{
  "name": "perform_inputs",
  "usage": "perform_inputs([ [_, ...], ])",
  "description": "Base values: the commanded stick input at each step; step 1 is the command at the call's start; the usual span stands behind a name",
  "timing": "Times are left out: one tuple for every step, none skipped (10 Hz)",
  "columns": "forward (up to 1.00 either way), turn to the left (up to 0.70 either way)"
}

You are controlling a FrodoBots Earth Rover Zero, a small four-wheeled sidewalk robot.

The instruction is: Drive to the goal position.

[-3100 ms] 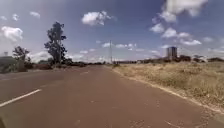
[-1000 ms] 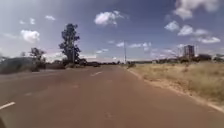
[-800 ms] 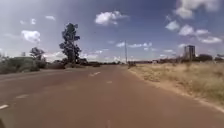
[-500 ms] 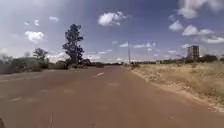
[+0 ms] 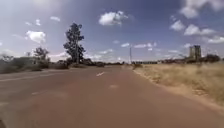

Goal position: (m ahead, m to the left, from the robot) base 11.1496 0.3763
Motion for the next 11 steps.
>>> perform_inputs([
  [0.85, -0.08],
  [0.85, -0.33],
  [0.85, -0.33],
  [0.85, -0.33],
  [0.85, -0.05],
  [0.85, 0.01],
  [0.85, 0.01],
  [0.85, 0.01],
  [0.85, 0.01],
  [0.85, 0.01],
  [0.85, -0.21],
])
